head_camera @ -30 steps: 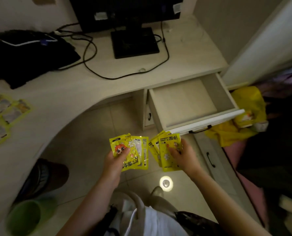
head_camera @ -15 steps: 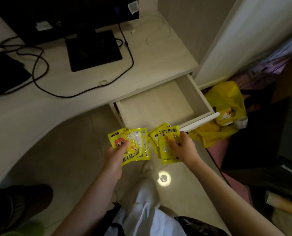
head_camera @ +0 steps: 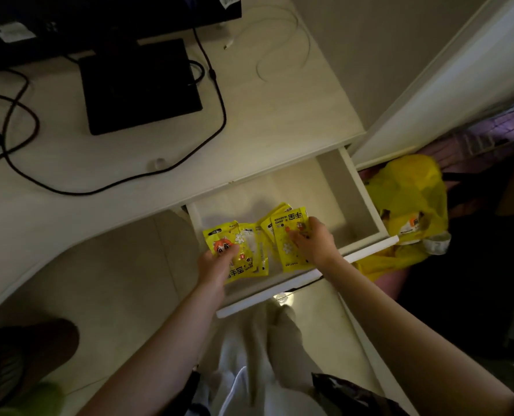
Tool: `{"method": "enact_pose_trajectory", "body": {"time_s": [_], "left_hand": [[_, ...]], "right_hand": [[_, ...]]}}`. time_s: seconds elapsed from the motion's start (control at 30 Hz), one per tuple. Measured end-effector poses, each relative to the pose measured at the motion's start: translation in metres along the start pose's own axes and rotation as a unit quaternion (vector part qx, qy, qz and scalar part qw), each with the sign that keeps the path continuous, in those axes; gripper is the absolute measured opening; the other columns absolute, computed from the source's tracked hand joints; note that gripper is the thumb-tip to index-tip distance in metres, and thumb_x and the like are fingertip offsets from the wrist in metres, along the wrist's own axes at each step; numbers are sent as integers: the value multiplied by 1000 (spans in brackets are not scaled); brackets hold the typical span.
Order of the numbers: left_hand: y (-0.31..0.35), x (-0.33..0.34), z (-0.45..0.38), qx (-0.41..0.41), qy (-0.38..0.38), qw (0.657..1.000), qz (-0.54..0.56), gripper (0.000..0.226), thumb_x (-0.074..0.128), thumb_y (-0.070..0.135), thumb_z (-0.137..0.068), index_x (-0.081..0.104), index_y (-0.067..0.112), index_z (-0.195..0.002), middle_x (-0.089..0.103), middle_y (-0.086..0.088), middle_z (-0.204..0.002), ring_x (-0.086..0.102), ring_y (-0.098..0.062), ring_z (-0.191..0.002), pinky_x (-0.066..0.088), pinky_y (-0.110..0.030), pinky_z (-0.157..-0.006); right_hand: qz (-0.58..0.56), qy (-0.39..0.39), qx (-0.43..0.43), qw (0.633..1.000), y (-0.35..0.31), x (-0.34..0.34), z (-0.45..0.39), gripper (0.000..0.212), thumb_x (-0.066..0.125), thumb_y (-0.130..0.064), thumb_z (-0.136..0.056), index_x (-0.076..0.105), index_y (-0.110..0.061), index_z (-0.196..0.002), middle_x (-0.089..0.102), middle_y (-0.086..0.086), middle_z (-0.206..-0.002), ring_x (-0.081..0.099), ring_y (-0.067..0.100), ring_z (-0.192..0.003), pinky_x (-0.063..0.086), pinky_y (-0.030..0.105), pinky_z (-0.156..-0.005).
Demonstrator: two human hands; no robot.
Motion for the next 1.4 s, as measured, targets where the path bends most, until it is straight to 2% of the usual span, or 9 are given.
{"method": "enact_pose_trajectory", "body": {"time_s": [0.1, 0.23, 0.43, 0.7, 0.87, 1.1, 1.23, 1.33, 1.4], "left_hand": [[-1, 11, -11, 5, 10, 1000, -29, 20, 70, 22, -84, 63, 10, -99, 62, -2, -81, 56, -19, -78, 41, -26, -64], [-10, 23, -27, -2, 25, 998, -63, 23, 70, 22, -84, 65, 9, -103, 66, -9, -93, 61, -24, -87, 43, -29, -75], [-25, 45, -47, -6, 58, 994, -95, 13, 71, 19, -83, 68, 12, -93, 67, -8, -86, 63, -24, -85, 40, -24, -62], [-57, 50, -64, -77, 55, 991, -90, 25, 64, 23, -89, 65, 9, -109, 67, -11, -101, 60, -25, -93, 43, -31, -78], [-60, 50, -77, -64, 50, 987, -137, 8, 55, 20, -95, 62, 20, -91, 60, 2, -80, 56, -18, -80, 40, -29, -77], [-55, 44, -69, -50, 56, 973, -220, 23, 58, 22, -93, 71, 4, -97, 70, -14, -95, 64, -27, -88, 46, -31, -74], [-51, 36, -60, -42, 59, 960, -271, 20, 55, 19, -92, 71, 7, -99, 71, -13, -100, 65, -28, -91, 49, -31, -76], [-41, 33, -44, -23, 67, 957, -282, 26, 62, 19, -88, 66, 8, -111, 69, -13, -107, 64, -29, -97, 46, -30, -76], [-31, 32, -30, -2, 73, 956, -283, 31, 64, 19, -88, 63, 8, -118, 67, -14, -113, 63, -30, -102, 48, -32, -79]], "right_hand": [[26, -21, -4, 999, 1, 6, -26, 25, 59, -30, -91, 47, -9, -95, 58, 9, -91, 52, 24, -79, 39, 28, -66], [54, -53, 12, 997, 10, 17, -54, 37, 58, -34, -91, 50, -3, -108, 57, 11, -93, 57, 33, -88, 48, 38, -71], [51, -122, 35, 991, 31, 40, -95, 29, 59, -29, -90, 51, -9, -109, 58, 7, -92, 57, 24, -81, 49, 39, -68], [48, -156, 56, 985, 53, 55, -125, 12, 56, -22, -89, 57, -18, -77, 60, 5, -70, 56, 20, -61, 46, 30, -60], [26, -162, 71, 984, 62, 59, -130, 13, 51, -14, -91, 61, -12, -100, 69, 11, -90, 68, 28, -82, 55, 40, -78], [87, -189, 38, 977, 58, 49, -121, 23, 54, -19, -94, 58, -10, -114, 59, 4, -92, 53, 9, -68, 40, 19, -52], [144, -180, 39, 972, 55, 37, -117, 30, 57, -14, -89, 58, -4, -118, 59, 7, -96, 55, 20, -87, 43, 26, -69], [173, -172, 31, 969, 46, 24, -109, 45, 55, -13, -89, 47, -4, -133, 59, 13, -122, 58, 26, -105, 46, 32, -86], [173, -173, 12, 969, 36, 16, -99, 50, 56, -14, -89, 43, -7, -137, 57, 14, -127, 58, 22, -97, 46, 29, -80]]}}
Point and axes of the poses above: each hand's wrist, its own z-axis away from the middle knuckle, its own x-axis out of the palm, y = z × x, the point moved 8 cm from there along -z, towards the middle knuckle
